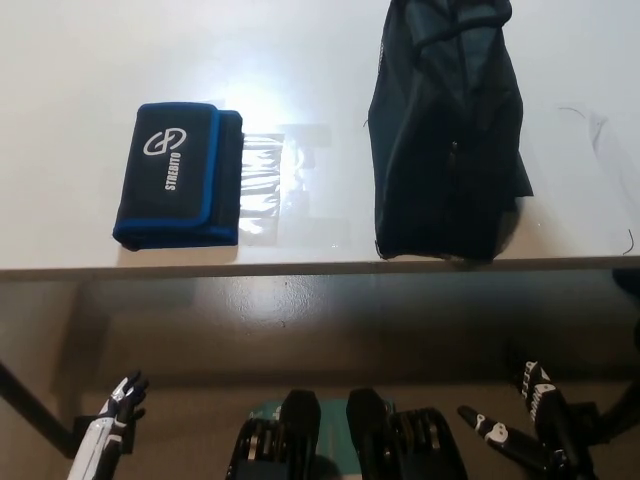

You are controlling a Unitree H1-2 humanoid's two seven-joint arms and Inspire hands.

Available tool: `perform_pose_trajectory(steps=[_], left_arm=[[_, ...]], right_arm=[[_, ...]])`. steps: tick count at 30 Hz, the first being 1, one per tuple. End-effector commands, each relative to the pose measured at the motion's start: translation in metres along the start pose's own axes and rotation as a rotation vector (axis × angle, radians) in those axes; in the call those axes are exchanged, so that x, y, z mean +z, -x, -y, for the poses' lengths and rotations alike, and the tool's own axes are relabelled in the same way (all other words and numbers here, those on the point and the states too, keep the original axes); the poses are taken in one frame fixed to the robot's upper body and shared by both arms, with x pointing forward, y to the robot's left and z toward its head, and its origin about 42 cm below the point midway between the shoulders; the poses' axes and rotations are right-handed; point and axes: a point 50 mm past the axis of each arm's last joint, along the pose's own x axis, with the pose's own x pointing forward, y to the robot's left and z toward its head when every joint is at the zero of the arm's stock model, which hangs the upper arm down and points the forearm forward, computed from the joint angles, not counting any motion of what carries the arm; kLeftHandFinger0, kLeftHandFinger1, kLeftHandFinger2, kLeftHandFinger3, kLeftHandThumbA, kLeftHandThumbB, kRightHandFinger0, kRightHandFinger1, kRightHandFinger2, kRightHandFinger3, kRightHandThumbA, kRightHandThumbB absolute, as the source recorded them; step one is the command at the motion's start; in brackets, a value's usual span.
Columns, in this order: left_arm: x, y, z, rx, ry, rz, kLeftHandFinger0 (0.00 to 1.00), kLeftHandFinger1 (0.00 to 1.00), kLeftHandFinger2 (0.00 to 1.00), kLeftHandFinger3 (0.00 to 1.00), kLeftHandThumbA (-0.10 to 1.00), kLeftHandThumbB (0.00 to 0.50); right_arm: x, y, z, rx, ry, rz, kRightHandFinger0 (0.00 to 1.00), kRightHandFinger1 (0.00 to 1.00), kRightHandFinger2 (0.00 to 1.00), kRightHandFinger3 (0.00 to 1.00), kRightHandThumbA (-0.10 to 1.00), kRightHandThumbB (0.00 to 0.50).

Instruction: Use both hands to pick up the lunch bag on the right hand side and smoothly move it near the note book on the left hand side

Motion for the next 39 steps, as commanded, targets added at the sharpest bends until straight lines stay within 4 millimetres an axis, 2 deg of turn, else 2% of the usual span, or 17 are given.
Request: perform_pose_trajectory(steps=[1, 3, 8, 11, 12, 13, 17, 20, 22, 24, 26, 32, 34, 36, 37, 39], left_arm=[[0.033, -0.004, -0.007, -0.070, -0.061, 0.230, 1.00, 1.00, 1.00, 1.00, 1.00, 0.261], [0.038, -0.004, -0.006, -0.089, -0.062, 0.250, 1.00, 1.00, 1.00, 1.00, 1.00, 0.256], [0.061, -0.008, 0.004, -0.142, -0.054, 0.336, 1.00, 1.00, 1.00, 1.00, 1.00, 0.295], [0.080, -0.015, 0.013, -0.155, -0.047, 0.406, 1.00, 1.00, 1.00, 1.00, 1.00, 0.321], [0.081, -0.015, 0.013, -0.156, -0.047, 0.411, 1.00, 1.00, 1.00, 1.00, 1.00, 0.321], [0.095, -0.021, 0.018, -0.164, -0.044, 0.460, 1.00, 1.00, 1.00, 1.00, 1.00, 0.313], [0.119, -0.032, 0.021, -0.187, -0.042, 0.547, 1.00, 1.00, 1.00, 1.00, 1.00, 0.294], [0.136, -0.040, 0.021, -0.198, -0.057, 0.598, 1.00, 1.00, 1.00, 1.00, 1.00, 0.310], [0.149, -0.048, 0.022, -0.202, -0.068, 0.639, 1.00, 1.00, 1.00, 1.00, 1.00, 0.299], [0.161, -0.055, 0.021, -0.206, -0.080, 0.668, 1.00, 1.00, 1.00, 1.00, 1.00, 0.315], [0.169, -0.060, 0.021, -0.207, -0.083, 0.690, 1.00, 1.00, 1.00, 1.00, 1.00, 0.314], [0.197, -0.078, 0.026, -0.204, -0.078, 0.766, 1.00, 1.00, 1.00, 1.00, 1.00, 0.302], [0.210, -0.086, 0.030, -0.208, -0.065, 0.779, 1.00, 1.00, 1.00, 1.00, 1.00, 0.316], [0.218, -0.090, 0.032, -0.214, -0.061, 0.787, 1.00, 1.00, 1.00, 1.00, 1.00, 0.320], [0.222, -0.092, 0.033, -0.219, -0.048, 0.788, 1.00, 1.00, 1.00, 1.00, 1.00, 0.316], [0.233, -0.099, 0.037, -0.239, 0.001, 0.800, 1.00, 1.00, 1.00, 1.00, 1.00, 0.277]], right_arm=[[0.039, -0.016, 0.006, -0.020, 0.066, 0.285, 1.00, 1.00, 1.00, 1.00, 1.00, 0.213], [0.041, -0.016, 0.005, -0.035, 0.074, 0.294, 1.00, 1.00, 1.00, 1.00, 1.00, 0.220], [0.055, -0.015, 0.009, -0.092, 0.099, 0.344, 1.00, 1.00, 1.00, 1.00, 1.00, 0.236], [0.067, -0.019, 0.017, -0.102, 0.109, 0.387, 1.00, 1.00, 1.00, 1.00, 1.00, 0.228], [0.068, -0.019, 0.017, -0.105, 0.111, 0.390, 1.00, 1.00, 1.00, 1.00, 1.00, 0.228], [0.075, -0.021, 0.021, -0.111, 0.105, 0.414, 1.00, 1.00, 1.00, 1.00, 1.00, 0.228], [0.089, -0.028, 0.026, -0.131, 0.088, 0.468, 1.00, 1.00, 1.00, 1.00, 1.00, 0.243], [0.100, -0.032, 0.029, -0.138, 0.095, 0.505, 1.00, 1.00, 1.00, 1.00, 1.00, 0.217], [0.109, -0.034, 0.033, -0.150, 0.094, 0.537, 1.00, 1.00, 1.00, 1.00, 1.00, 0.214], [0.117, -0.038, 0.037, -0.164, 0.086, 0.567, 1.00, 1.00, 1.00, 1.00, 1.00, 0.202], [0.123, -0.042, 0.041, -0.177, 0.085, 0.586, 1.00, 1.00, 1.00, 1.00, 1.00, 0.209], [0.148, -0.056, 0.055, -0.206, 0.082, 0.643, 1.00, 1.00, 1.00, 1.00, 1.00, 0.210], [0.163, -0.068, 0.061, -0.231, 0.057, 0.673, 1.00, 1.00, 1.00, 1.00, 1.00, 0.231], [0.170, -0.075, 0.064, -0.235, 0.037, 0.691, 1.00, 1.00, 1.00, 1.00, 1.00, 0.222], [0.174, -0.078, 0.066, -0.233, 0.030, 0.700, 1.00, 1.00, 1.00, 1.00, 1.00, 0.217], [0.182, -0.087, 0.072, -0.232, 0.015, 0.712, 1.00, 1.00, 1.00, 1.00, 1.00, 0.223]])
